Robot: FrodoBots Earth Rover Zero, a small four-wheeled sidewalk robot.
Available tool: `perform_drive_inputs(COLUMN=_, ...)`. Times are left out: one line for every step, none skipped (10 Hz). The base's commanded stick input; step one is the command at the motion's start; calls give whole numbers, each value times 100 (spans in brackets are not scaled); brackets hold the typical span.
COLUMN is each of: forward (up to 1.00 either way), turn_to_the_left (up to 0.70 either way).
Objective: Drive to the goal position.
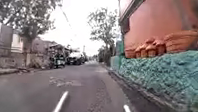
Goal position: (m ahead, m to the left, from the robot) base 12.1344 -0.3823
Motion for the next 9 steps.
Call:
perform_drive_inputs(forward=85, turn_to_the_left=0)
perform_drive_inputs(forward=85, turn_to_the_left=0)
perform_drive_inputs(forward=85, turn_to_the_left=0)
perform_drive_inputs(forward=85, turn_to_the_left=0)
perform_drive_inputs(forward=85, turn_to_the_left=0)
perform_drive_inputs(forward=85, turn_to_the_left=0)
perform_drive_inputs(forward=85, turn_to_the_left=0)
perform_drive_inputs(forward=85, turn_to_the_left=0)
perform_drive_inputs(forward=85, turn_to_the_left=0)
